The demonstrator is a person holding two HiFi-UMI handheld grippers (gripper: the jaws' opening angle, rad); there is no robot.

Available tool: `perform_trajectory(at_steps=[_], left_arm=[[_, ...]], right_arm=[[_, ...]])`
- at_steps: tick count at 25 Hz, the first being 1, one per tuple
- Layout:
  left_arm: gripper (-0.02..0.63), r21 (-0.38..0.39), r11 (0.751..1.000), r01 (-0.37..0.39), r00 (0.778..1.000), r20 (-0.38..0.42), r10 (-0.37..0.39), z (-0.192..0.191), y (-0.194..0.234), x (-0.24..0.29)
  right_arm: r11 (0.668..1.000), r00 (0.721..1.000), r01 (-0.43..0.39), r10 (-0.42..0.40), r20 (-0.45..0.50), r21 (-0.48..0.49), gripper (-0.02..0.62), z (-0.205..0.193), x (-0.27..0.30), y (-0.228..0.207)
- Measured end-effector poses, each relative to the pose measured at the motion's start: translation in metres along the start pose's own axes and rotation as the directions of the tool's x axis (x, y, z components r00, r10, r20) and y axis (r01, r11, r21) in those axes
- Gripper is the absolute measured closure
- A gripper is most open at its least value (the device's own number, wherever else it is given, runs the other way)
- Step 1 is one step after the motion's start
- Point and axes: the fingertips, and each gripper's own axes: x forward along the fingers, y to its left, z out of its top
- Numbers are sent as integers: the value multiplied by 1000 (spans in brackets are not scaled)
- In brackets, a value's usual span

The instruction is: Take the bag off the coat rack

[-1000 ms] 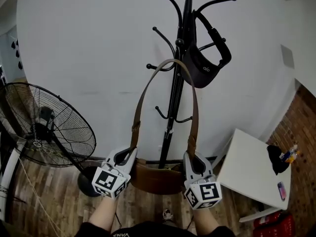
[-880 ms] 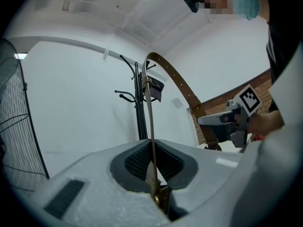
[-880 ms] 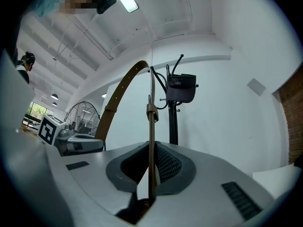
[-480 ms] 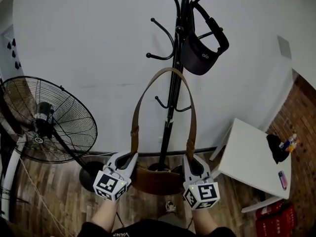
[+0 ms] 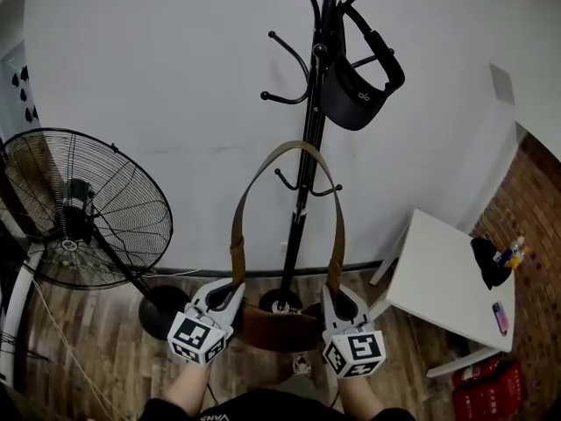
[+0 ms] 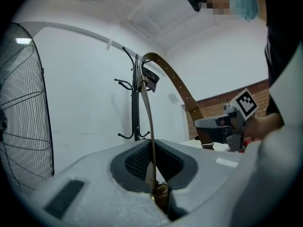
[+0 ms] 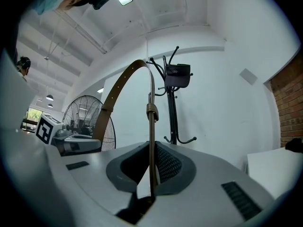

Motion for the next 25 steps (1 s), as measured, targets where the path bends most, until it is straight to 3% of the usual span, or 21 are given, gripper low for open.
perform_trajectory(at_steps=[25], left_arm=[[586,-51,998,-30,997,-67,27,-42,-20,-37]], right_arm=[[998,993,-59,62,-104,33,569,-57,-24,27]])
